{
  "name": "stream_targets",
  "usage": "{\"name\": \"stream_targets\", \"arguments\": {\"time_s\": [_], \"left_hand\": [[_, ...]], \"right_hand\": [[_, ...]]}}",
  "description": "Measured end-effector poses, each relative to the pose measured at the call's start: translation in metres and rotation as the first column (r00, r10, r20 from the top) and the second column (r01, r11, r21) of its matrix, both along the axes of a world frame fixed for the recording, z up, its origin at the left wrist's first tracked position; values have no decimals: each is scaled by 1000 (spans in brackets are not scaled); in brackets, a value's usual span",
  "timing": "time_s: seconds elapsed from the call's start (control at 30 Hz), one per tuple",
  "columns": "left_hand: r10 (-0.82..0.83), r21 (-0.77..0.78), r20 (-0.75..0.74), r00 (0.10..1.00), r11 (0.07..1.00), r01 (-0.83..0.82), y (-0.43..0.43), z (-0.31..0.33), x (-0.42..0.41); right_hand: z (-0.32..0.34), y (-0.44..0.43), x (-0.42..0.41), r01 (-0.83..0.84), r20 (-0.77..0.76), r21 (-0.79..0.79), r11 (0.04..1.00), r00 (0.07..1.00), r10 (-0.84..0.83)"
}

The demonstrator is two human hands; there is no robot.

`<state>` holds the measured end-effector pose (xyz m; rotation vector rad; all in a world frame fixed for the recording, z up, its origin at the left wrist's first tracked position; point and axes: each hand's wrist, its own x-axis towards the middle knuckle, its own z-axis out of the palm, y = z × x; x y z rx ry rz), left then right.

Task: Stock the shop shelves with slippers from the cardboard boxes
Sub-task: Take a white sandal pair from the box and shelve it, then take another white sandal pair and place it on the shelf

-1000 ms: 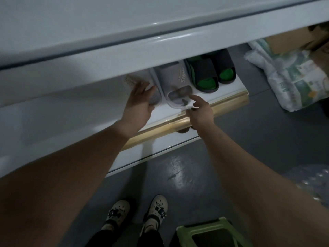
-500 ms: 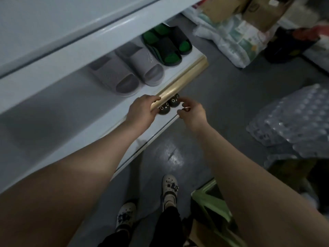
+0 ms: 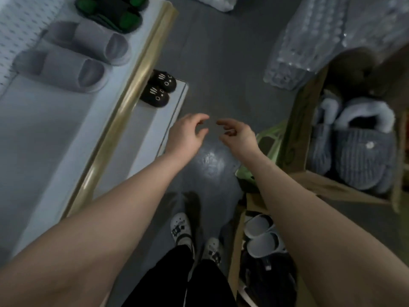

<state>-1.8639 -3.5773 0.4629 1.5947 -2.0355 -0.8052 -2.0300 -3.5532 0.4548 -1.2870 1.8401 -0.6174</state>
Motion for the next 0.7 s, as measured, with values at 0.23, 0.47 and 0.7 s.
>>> {"name": "stream_targets", "arguments": {"time_s": [0.23, 0.47, 0.7], "left_hand": [[-192, 52, 20, 981, 980, 191, 87, -31, -74], [-326, 147, 6, 946, 936, 321, 203, -64, -141], [-464, 291, -21, 885, 844, 450, 302, -118, -183]], "right_hand": [[-30, 124, -65, 149, 32, 100, 984, 988, -153], [-57, 270, -137, 287, 26, 197, 937, 954, -298], [-111, 397, -175, 440, 41, 315, 841, 879, -476]]}}
